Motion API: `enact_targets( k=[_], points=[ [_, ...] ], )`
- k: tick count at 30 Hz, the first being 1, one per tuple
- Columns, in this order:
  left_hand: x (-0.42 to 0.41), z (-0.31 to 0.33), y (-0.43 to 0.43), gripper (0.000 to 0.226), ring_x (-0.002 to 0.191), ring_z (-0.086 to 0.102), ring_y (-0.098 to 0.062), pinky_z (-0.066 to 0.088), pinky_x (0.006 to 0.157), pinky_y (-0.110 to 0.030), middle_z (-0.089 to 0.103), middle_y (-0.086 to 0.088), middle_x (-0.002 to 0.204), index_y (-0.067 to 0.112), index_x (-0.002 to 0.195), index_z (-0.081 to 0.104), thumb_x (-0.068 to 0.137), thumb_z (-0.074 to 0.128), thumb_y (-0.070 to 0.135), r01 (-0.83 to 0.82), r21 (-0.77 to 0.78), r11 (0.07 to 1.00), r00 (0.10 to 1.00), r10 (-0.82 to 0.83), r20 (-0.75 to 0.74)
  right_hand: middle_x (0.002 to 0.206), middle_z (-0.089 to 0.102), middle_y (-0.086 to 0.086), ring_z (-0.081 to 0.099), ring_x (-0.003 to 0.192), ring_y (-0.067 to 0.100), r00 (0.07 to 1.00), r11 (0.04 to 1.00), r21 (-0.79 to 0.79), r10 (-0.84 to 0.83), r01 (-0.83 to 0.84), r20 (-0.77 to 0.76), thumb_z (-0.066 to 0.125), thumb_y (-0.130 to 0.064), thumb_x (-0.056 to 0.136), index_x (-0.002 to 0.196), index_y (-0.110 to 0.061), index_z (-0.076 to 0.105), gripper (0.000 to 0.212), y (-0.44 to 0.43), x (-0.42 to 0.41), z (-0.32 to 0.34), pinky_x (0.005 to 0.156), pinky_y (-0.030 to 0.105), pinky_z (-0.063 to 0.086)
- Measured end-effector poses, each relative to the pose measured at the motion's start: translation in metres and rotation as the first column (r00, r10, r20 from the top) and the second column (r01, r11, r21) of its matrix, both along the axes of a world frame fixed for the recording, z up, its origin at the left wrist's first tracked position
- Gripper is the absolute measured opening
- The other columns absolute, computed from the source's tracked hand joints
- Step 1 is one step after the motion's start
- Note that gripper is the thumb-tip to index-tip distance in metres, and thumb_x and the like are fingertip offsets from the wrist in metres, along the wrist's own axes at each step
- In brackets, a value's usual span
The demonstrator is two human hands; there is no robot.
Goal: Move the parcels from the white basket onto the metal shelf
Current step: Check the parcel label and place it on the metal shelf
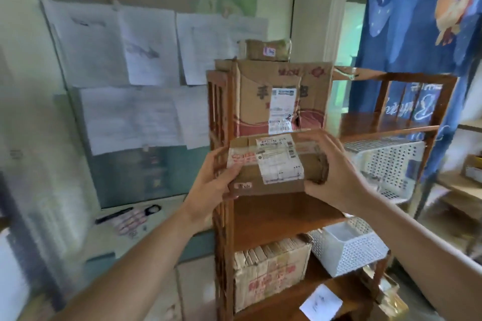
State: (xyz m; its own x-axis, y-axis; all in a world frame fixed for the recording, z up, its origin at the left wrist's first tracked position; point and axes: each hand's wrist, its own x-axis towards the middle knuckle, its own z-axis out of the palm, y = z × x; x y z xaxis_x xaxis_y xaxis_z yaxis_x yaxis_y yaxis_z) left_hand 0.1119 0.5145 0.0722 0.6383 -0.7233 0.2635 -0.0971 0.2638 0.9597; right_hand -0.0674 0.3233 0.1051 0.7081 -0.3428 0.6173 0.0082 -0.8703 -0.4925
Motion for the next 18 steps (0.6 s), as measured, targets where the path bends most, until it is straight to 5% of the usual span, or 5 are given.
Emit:
enact_targets(
  k=[4,6,11,15,18],
  points=[
    [-0.004,-0.002,0.02,0.04,0.082,0.068,-0.02,0.052,0.065,-0.035,0.063,-0.02,0.127,0.029,0.133,0.047,0.095,0.062,0.023,-0.002,0.003,1.0,1.0,0.002,0.024,0.137,0.053,0.003,0.059,0.118,0.022,0.99,0.993,0.097,0.061,-0.074,0.13,0.07,-0.015,0.061,0.128,-0.055,0.046,0.082,0.008,0.001,0.009,0.092,0.039,0.057],
    [-0.013,0.0,0.022,0.045,0.076,0.066,-0.013,0.046,0.057,-0.027,0.069,-0.013,0.117,0.032,0.135,0.043,0.093,0.062,0.03,0.022,0.02,1.0,0.999,-0.023,0.049,0.133,0.056,0.004,0.06,0.117,0.02,0.985,0.989,0.101,0.097,-0.112,0.14,0.07,-0.009,0.062,0.126,-0.056,0.047,0.082,0.008,-0.004,0.013,0.089,0.034,0.057],
    [-0.019,0.014,0.035,0.045,0.078,0.064,-0.015,0.037,0.05,-0.024,0.073,-0.01,0.101,0.037,0.131,0.044,0.088,0.053,0.046,-0.034,-0.032,0.999,0.995,0.037,0.096,0.119,0.066,-0.008,0.067,0.105,0.0,0.972,0.954,0.219,0.172,-0.205,0.16,0.076,0.016,0.074,0.135,-0.019,0.051,0.075,0.021,-0.001,0.008,0.08,0.02,0.058],
    [-0.011,0.012,0.066,0.043,0.073,0.066,-0.009,0.039,0.052,-0.027,0.074,0.007,0.09,0.037,0.128,0.047,0.086,0.052,0.049,-0.129,-0.06,0.99,0.99,0.132,0.049,0.118,0.066,-0.016,0.067,0.11,0.005,0.955,0.924,0.264,0.236,-0.277,0.178,0.08,0.01,0.074,0.127,-0.035,0.05,0.076,0.046,0.019,0.003,0.087,0.026,0.059],
    [-0.004,0.008,0.106,0.043,0.079,0.067,-0.01,0.043,0.054,-0.027,0.075,0.005,0.099,0.038,0.127,0.048,0.085,0.051,0.047,-0.206,-0.069,0.976,0.978,0.208,0.027,0.118,0.067,-0.017,0.064,0.113,0.004,0.935,0.885,0.308,0.313,-0.35,0.165,0.084,0.001,0.075,0.132,-0.029,0.048,0.074,0.072,0.04,-0.002,0.093,0.026,0.058]
  ],
)
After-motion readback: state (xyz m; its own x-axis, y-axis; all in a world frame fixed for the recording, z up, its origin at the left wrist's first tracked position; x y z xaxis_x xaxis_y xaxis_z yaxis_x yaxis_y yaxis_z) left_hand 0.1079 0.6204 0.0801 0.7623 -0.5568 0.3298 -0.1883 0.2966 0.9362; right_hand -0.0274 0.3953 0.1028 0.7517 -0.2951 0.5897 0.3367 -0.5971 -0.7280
